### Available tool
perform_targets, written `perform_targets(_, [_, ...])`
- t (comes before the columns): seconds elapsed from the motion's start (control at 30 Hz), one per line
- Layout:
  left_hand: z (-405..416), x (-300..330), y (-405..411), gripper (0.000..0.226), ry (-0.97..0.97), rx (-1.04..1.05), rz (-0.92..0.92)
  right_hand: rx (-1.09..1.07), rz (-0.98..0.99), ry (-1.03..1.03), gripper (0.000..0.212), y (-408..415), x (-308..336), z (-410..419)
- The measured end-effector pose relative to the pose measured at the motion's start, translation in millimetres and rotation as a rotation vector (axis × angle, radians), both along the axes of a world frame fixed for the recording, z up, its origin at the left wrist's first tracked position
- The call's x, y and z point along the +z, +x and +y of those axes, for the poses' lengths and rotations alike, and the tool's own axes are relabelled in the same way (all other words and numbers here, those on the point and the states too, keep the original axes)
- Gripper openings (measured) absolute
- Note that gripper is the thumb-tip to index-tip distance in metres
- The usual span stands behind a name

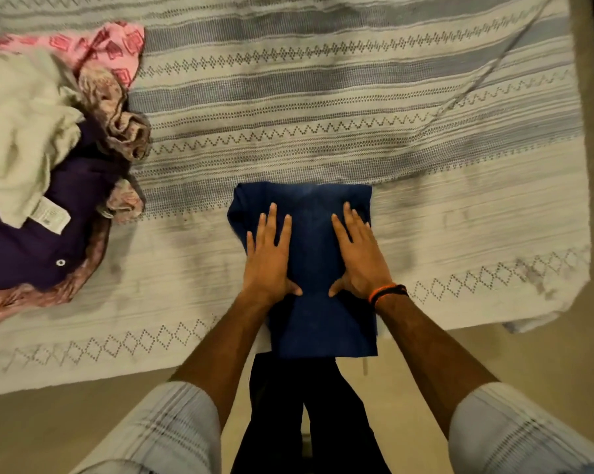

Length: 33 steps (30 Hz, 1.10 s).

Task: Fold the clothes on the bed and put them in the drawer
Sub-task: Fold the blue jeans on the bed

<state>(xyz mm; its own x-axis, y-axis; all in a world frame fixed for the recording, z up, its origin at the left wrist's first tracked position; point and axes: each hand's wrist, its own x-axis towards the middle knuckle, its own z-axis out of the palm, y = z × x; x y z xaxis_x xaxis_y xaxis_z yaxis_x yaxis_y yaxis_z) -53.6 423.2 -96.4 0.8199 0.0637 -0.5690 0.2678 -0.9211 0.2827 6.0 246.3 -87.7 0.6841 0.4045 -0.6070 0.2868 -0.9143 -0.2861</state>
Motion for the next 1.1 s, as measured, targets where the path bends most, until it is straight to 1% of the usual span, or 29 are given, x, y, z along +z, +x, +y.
perform_targets(0.03, [1.5,6.7,-9.9,0.147,-0.013,0.138,-0.073,-0.135,-0.026,0.086,0.148,-5.5,5.0,-5.5])
perform_targets(0.07, [2.6,7.9,-21.2,0.137,-0.043,0.332,-0.115,-0.309,-0.061,0.170,0.137,-12.8,7.4,-10.6])
perform_targets(0.1, [3.2,7.5,-31.5,0.127,-0.100,0.543,-0.120,-0.501,-0.093,0.231,0.127,-20.7,8.8,-14.4])
perform_targets(0.13, [2.9,10.2,-38.3,0.120,-0.189,0.742,-0.088,-0.677,-0.088,0.261,0.118,-27.5,9.3,-18.1])
perform_targets(0.17, [2.6,9.4,-42.9,0.113,-0.299,0.913,-0.033,-0.821,-0.035,0.265,0.111,-32.5,7.2,-20.0])
perform_targets(0.2, [2.3,9.2,-45.8,0.108,-0.396,1.039,0.020,-0.930,0.029,0.278,0.104,-36.1,4.2,-21.9])
perform_targets(0.27, [2.9,7.3,-47.1,0.100,-0.492,1.163,0.122,-1.052,0.112,0.302,0.094,-39.3,-3.7,-26.4])
perform_targets(0.37, [9.0,-5.9,-43.7,0.100,-0.551,1.230,0.188,-1.099,0.173,0.307,0.087,-32.9,-11.3,-30.7])
perform_targets(0.43, [15.2,-14.8,-42.8,0.098,-0.588,1.243,0.207,-1.132,0.260,0.336,0.072,-24.9,-9.1,-31.3])
perform_targets(0.5, [19.8,-17.4,-42.2,0.084,-0.628,1.206,0.220,-1.098,0.305,0.344,0.063,-18.8,-8.6,-33.5])
perform_targets(0.57, [18.7,-14.4,-41.2,0.074,-0.664,1.169,0.195,-1.056,0.317,0.351,0.061,-18.1,-8.3,-34.8])
perform_targets(0.73, [7.3,-5.8,-41.5,0.080,-0.723,1.196,0.132,-1.073,0.281,0.424,0.051,-26.8,1.8,-32.2])
perform_targets(0.9, [5.3,31.2,-31.1,0.070,-0.731,1.167,0.133,-1.061,0.240,0.486,0.047,-23.1,44.6,-26.2])
perform_targets(1.1, [-5.4,93.3,-6.0,0.076,-0.789,1.127,0.126,-1.080,0.167,0.538,0.051,-8.4,110.0,-40.6])
